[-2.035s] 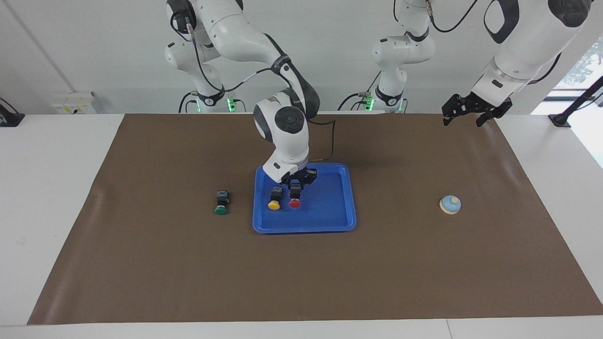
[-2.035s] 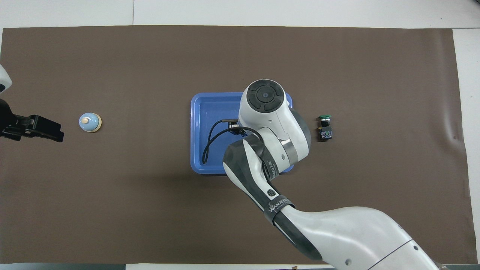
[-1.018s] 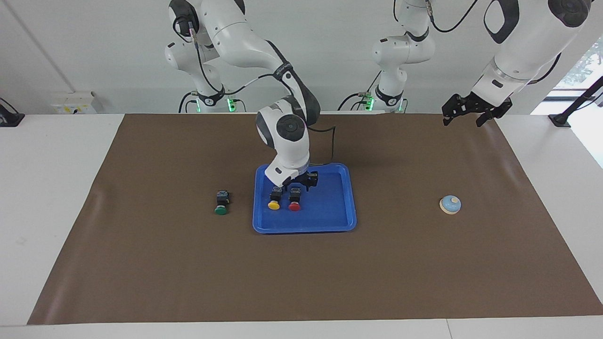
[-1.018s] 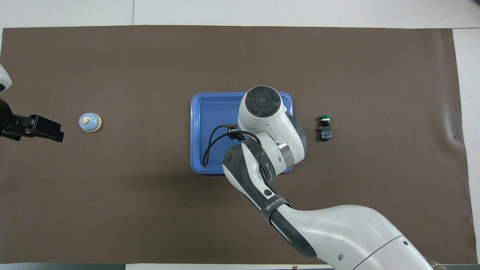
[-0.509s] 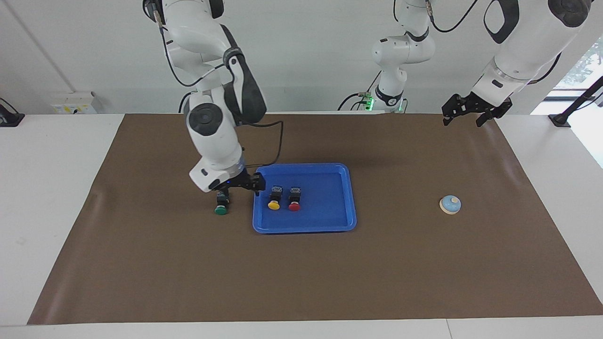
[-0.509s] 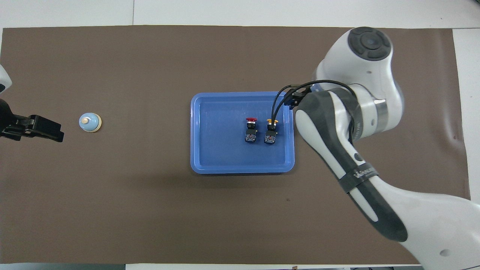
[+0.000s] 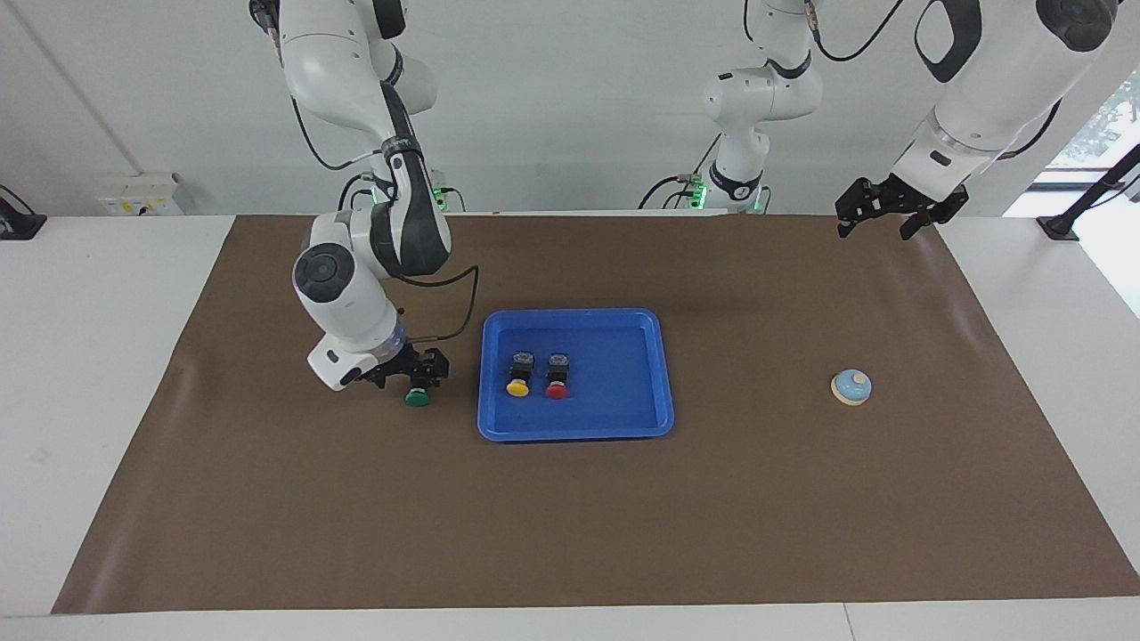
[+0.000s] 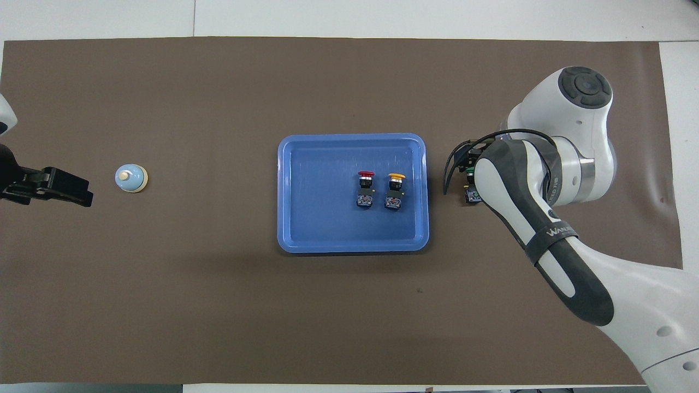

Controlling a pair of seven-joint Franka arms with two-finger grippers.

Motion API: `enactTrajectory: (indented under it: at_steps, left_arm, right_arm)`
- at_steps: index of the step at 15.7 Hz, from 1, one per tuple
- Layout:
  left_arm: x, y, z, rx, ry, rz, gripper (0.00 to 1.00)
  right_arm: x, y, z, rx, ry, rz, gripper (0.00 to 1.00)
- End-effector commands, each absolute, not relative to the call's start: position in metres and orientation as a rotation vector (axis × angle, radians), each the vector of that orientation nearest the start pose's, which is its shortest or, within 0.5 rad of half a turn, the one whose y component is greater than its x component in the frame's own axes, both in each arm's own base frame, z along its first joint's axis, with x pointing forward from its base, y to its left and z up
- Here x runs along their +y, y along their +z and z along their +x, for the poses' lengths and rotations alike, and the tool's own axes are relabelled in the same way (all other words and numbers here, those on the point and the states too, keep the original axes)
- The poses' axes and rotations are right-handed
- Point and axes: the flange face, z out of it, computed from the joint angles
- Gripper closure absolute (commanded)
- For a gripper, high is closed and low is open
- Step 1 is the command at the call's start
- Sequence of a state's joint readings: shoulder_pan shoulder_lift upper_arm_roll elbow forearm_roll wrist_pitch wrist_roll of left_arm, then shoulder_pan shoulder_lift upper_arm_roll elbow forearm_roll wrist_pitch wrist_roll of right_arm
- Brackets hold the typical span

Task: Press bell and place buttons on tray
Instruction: 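Move the right gripper to the green button and grasp it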

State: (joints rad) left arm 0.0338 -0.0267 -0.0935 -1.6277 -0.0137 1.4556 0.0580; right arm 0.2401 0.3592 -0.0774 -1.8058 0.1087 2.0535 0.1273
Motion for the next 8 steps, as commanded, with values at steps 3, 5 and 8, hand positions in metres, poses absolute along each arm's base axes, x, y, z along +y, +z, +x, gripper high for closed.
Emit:
enactTrajectory:
  at_steps: [3, 5, 8]
  left_arm:
    - [-0.033, 0.605, 0.524, 0.169, 0.230, -3.139, 0.00]
    - [-0.032, 0.605, 0.524, 0.167, 0.230, -3.139, 0.00]
    - [-0.033, 0.605, 0.524, 0.169, 0.230, -3.139, 0.00]
  right_arm:
    - [0.111, 0.321, 0.601, 0.022, 0.185, -3.101, 0.00]
    - [0.109, 0.308, 0.592, 0.022, 0.177, -3.102, 0.00]
    - [0.109, 0.303, 0.589, 0.036, 0.177, -3.104, 0.04]
